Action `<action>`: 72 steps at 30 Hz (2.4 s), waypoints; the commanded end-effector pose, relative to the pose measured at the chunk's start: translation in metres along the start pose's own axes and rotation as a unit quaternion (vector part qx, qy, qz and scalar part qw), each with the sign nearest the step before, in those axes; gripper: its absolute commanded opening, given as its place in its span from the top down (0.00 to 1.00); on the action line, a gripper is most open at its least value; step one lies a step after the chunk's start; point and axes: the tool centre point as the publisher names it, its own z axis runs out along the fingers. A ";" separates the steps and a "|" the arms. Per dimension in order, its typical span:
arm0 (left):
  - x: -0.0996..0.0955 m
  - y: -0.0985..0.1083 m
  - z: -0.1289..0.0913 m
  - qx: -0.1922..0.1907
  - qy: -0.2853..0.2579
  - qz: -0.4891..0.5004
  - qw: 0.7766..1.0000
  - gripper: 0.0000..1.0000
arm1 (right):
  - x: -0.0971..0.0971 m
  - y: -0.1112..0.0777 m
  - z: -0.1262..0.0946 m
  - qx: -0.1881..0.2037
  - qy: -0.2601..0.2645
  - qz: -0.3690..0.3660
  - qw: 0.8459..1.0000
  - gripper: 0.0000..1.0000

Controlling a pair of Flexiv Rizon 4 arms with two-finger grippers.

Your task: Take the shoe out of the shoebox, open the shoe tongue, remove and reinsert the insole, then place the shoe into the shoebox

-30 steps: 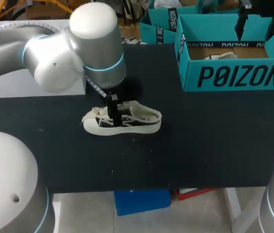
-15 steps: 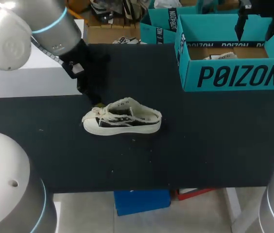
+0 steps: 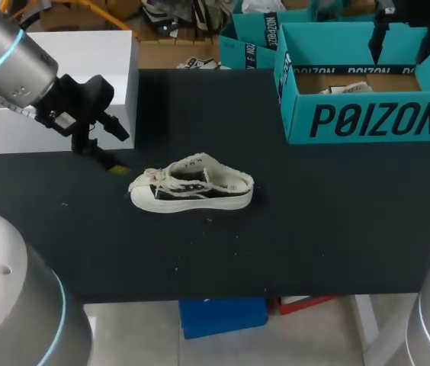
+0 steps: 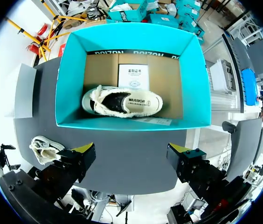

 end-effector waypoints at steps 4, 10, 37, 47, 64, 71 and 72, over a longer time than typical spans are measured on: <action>-0.008 0.018 -0.008 0.134 0.020 0.009 0.991 0.00 | 0.000 0.001 0.000 0.001 0.000 0.000 1.000 0.00; -0.011 0.027 -0.005 0.136 0.018 0.014 0.990 0.00 | 0.000 0.001 0.000 0.001 0.000 0.000 1.000 0.00; 0.006 0.025 -0.001 0.121 0.008 0.097 0.988 0.00 | 0.000 0.001 0.000 0.001 0.000 0.000 1.000 0.00; 0.006 0.025 -0.001 0.121 0.008 0.097 0.988 0.00 | 0.000 0.001 0.000 0.001 0.000 0.000 1.000 0.00; 0.006 0.025 -0.001 0.121 0.008 0.097 0.988 0.00 | 0.000 0.001 0.000 0.001 0.000 0.000 1.000 0.00; 0.006 0.025 -0.001 0.121 0.008 0.097 0.988 0.00 | 0.036 -0.042 -0.016 -0.091 -0.047 -0.231 0.968 0.00; 0.006 0.025 -0.001 0.121 0.008 0.097 0.988 0.00 | 0.044 -0.048 -0.020 -0.109 -0.054 -0.290 0.949 0.00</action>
